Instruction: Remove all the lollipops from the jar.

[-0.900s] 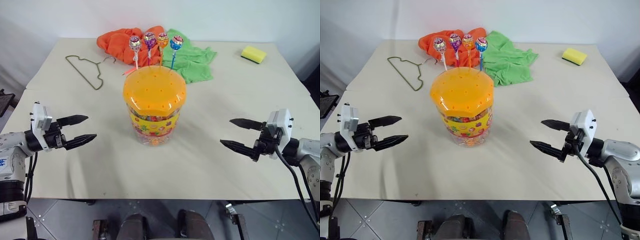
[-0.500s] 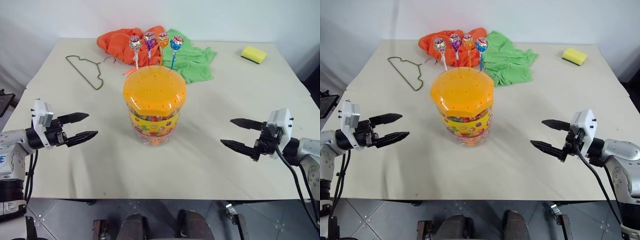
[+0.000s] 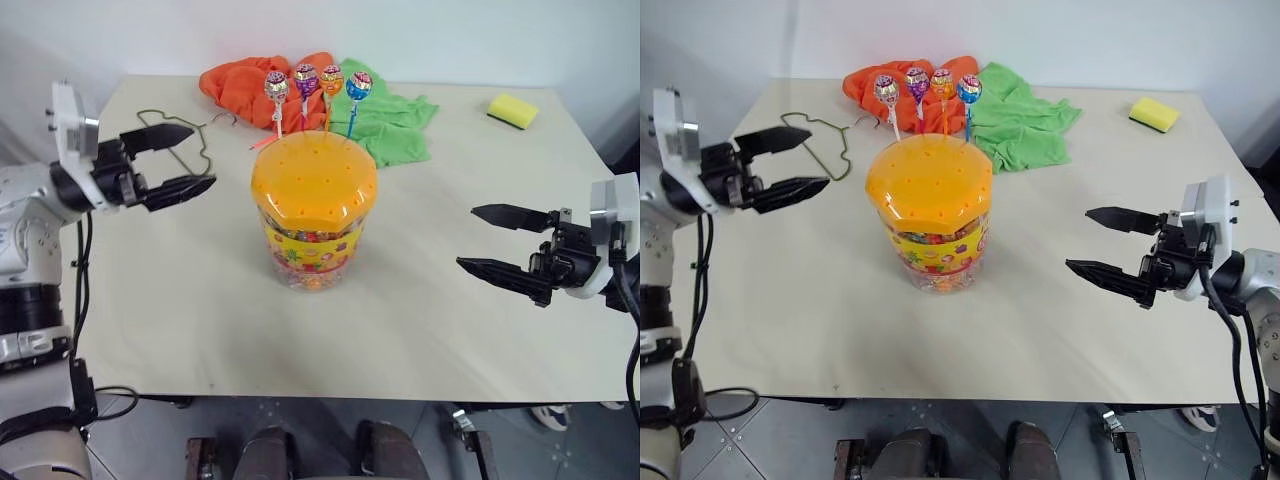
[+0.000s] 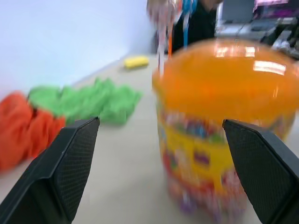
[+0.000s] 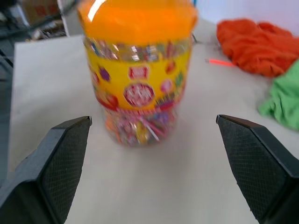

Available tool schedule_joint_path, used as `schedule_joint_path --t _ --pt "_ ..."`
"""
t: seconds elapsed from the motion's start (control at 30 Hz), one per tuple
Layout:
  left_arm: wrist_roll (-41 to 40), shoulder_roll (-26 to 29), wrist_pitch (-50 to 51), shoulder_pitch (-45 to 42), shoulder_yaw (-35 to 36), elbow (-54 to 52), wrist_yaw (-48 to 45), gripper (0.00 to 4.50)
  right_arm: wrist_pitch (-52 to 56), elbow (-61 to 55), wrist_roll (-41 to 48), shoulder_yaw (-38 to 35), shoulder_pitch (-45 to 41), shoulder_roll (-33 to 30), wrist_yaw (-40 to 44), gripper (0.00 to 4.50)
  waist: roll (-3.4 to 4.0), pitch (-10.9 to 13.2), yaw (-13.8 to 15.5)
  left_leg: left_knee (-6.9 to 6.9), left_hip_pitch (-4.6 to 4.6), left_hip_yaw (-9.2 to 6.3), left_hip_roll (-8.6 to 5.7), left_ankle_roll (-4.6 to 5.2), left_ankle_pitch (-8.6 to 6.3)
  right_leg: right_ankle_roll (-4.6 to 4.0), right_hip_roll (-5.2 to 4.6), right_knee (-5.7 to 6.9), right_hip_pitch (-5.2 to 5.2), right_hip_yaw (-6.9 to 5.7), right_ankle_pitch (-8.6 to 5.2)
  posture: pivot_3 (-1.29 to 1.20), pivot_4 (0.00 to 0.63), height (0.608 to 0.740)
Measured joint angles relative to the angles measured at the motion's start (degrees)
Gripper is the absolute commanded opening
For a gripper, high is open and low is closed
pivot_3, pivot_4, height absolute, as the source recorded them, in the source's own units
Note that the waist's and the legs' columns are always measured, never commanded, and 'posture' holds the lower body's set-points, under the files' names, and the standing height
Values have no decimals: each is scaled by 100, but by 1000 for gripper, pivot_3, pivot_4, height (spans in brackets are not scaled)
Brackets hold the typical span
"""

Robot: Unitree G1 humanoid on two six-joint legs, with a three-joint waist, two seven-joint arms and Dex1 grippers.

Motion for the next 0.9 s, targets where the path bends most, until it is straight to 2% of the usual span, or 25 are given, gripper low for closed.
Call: schedule_joint_path --t 0.23,0.47,0.6,0.9 --pt "361 -518 -173 -1202 -581 1231 -237 4500 314 -472 679 -304 -127 15 -452 4480 -6 3 22 4 -2 1 0 1 0 0 1 1 -1 -2 0 0 150 740" --pt "712 -815 -571 -1763 -783 2201 -344 4500 322 -746 779 -420 117 55 -724 4480 -17 10 24 5 -4 1 0 1 0 0 1 1 -1 -2 0 0 150 740" --pt "765 -1027 -824 -2096 -791 2586 -546 3580 304 -947 800 -501 421 115 -866 4500 -24 14 36 8 -9 0 -1 4 -2 0 0 0 -2 -4 0 0 150 740" --pt "927 -1183 -1048 -2333 -786 3070 -876 796 224 -1091 841 -668 549 137 -1076 4500 -25 14 16 8 -9 1 0 5 -2 0 1 1 -5 -3 0 0 150 740"
